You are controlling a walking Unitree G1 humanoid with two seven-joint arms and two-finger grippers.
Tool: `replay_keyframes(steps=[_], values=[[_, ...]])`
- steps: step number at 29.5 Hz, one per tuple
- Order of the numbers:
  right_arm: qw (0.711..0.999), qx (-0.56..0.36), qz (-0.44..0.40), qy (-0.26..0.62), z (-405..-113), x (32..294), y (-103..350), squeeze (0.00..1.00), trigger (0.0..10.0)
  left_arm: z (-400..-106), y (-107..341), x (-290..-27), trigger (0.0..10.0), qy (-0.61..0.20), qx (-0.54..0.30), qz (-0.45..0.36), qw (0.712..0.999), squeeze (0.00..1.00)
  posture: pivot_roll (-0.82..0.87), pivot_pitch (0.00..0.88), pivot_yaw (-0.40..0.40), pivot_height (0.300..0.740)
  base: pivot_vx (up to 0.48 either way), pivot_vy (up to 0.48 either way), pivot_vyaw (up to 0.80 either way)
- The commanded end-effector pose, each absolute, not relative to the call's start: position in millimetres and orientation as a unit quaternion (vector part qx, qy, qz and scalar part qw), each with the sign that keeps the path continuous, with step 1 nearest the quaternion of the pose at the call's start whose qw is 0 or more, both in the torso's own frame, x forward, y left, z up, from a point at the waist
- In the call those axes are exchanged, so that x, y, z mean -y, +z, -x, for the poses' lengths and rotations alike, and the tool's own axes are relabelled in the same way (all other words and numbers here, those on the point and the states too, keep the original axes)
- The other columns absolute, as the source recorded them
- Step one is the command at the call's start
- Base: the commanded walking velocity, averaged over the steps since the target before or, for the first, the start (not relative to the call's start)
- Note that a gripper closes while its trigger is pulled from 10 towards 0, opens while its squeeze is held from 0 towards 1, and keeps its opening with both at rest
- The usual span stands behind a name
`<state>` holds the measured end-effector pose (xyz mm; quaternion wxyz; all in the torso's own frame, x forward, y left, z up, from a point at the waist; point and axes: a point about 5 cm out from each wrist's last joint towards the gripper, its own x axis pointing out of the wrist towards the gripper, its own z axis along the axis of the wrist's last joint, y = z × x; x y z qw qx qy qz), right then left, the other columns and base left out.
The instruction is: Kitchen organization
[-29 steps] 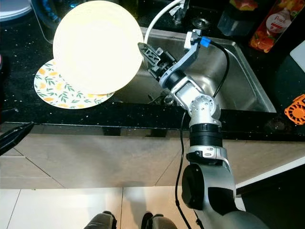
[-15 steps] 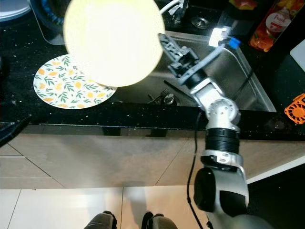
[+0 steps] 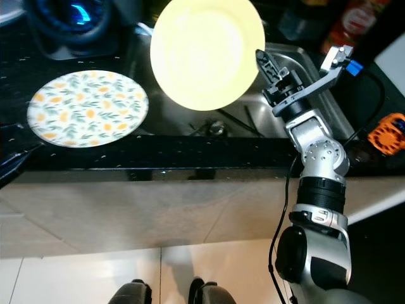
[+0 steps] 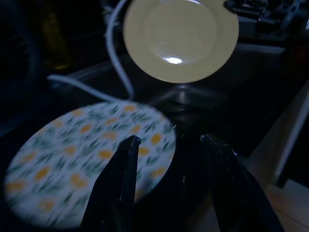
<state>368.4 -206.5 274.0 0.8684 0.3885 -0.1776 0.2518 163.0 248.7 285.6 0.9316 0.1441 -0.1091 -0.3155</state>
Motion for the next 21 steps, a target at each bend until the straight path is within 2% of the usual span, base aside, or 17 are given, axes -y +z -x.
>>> replay_keyframes(steps=[1, 5, 8, 14, 16, 17, 18, 19, 21], values=[[0.882, 0.185, -0.377, 0.213, -367, 220, 269, 0.00, 0.0, -164, 286, -244, 10.0, -0.335, 0.103, -0.152, 0.924, 0.00, 0.22, 0.125, -0.142, 0.740, 0.000, 0.000, 0.00], [0.895, 0.180, -0.354, 0.203, -367, 221, 267, 0.00, 0.0, -165, 286, -243, 10.0, -0.338, 0.105, -0.151, 0.923, 0.00, 0.22, 0.124, -0.140, 0.740, 0.000, 0.000, 0.00], [0.934, 0.164, -0.262, 0.180, -369, 216, 267, 0.00, 0.0, -166, 286, -243, 10.0, -0.342, 0.104, -0.150, 0.922, 0.00, 0.22, 0.122, -0.143, 0.740, 0.000, 0.000, 0.00], [0.951, 0.159, -0.198, 0.173, -371, 206, 271, 0.00, 0.0, -166, 285, -242, 10.0, -0.343, 0.105, -0.150, 0.921, 0.00, 0.21, 0.119, -0.145, 0.740, 0.000, 0.000, 0.00], [0.960, 0.154, -0.167, 0.166, -375, 199, 272, 0.00, 0.0, -166, 285, -242, 10.0, -0.345, 0.105, -0.149, 0.921, 0.00, 0.21, 0.119, -0.146, 0.740, 0.000, 0.000, 0.00], [0.975, 0.136, -0.098, 0.146, -385, 184, 271, 0.00, 0.4, -167, 284, -241, 10.0, -0.347, 0.105, -0.148, 0.920, 0.00, 0.21, 0.121, -0.148, 0.740, 0.000, 0.000, 0.00], [0.975, 0.136, -0.098, 0.146, -385, 184, 271, 0.00, 0.4, -167, 284, -241, 10.0, -0.347, 0.105, -0.148, 0.920, 0.00, 0.21, 0.121, -0.148, 0.740, 0.000, 0.000, 0.00], [0.982, 0.119, -0.054, 0.137, -394, 169, 268, 0.00, 0.4, -167, 284, -239, 10.0, -0.350, 0.105, -0.145, 0.919, 0.00, 0.21, 0.124, -0.150, 0.740, 0.000, 0.000, 0.00], [0.983, 0.115, -0.045, 0.136, -397, 164, 268, 0.00, 0.2, -167, 283, -239, 10.0, -0.351, 0.105, -0.145, 0.919, 0.00, 0.21, 0.124, -0.150, 0.740, 0.000, 0.000, 0.00]])
